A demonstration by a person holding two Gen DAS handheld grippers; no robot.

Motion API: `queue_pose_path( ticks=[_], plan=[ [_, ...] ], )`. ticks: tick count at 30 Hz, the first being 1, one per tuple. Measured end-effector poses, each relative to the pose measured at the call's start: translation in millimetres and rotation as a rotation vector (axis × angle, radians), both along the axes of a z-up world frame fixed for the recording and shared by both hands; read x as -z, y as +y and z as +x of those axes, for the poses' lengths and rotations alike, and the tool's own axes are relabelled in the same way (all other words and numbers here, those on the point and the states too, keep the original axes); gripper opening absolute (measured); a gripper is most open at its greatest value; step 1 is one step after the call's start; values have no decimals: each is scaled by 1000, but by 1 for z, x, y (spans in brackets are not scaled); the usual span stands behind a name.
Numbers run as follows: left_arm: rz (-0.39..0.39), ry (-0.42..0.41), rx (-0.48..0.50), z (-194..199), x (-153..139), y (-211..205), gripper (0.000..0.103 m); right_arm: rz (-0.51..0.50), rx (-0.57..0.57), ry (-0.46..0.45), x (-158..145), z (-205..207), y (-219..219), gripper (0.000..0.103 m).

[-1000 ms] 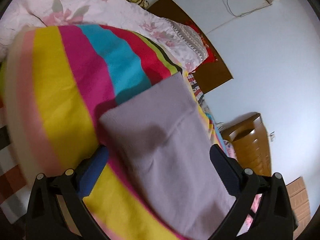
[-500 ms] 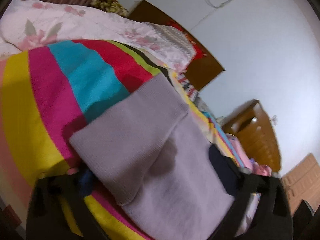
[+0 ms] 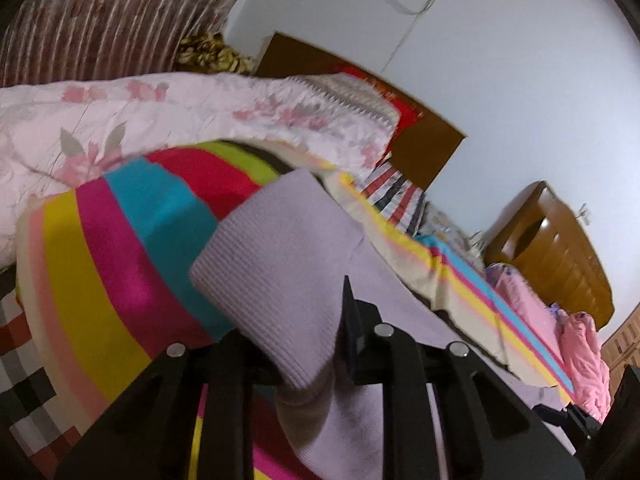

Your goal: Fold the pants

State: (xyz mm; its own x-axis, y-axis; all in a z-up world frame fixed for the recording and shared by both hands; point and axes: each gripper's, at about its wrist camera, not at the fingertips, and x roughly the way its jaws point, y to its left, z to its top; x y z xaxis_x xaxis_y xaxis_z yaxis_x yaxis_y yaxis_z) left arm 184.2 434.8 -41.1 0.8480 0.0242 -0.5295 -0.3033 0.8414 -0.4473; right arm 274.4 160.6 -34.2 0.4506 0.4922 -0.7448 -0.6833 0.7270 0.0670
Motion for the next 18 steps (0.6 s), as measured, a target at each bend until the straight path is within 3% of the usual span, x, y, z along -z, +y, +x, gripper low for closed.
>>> queue_pose_path(
  ticks=[5, 9, 11, 12, 15, 18],
  plan=[
    [-10, 1, -15, -8, 0, -1, 20, -120, -86, 39, 36, 5, 15, 99],
    [47, -61, 8, -14, -41, -27, 20, -98, -88, 53, 37, 9, 13, 99],
    [90, -99, 39, -16, -68, -49, 20, -103, -44, 5, 30, 6, 7, 98],
    [127, -117, 56, -18, -85, -67, 20, -78, -16, -22, 23, 4, -3, 98],
    [237, -159, 150, -20, -124, -133, 20, 158, 138, -39, -8, 1, -75, 98],
    [376, -186, 275, -22, -137, -223, 20, 304, 332, -49, -26, -2, -165, 98]
  ],
)
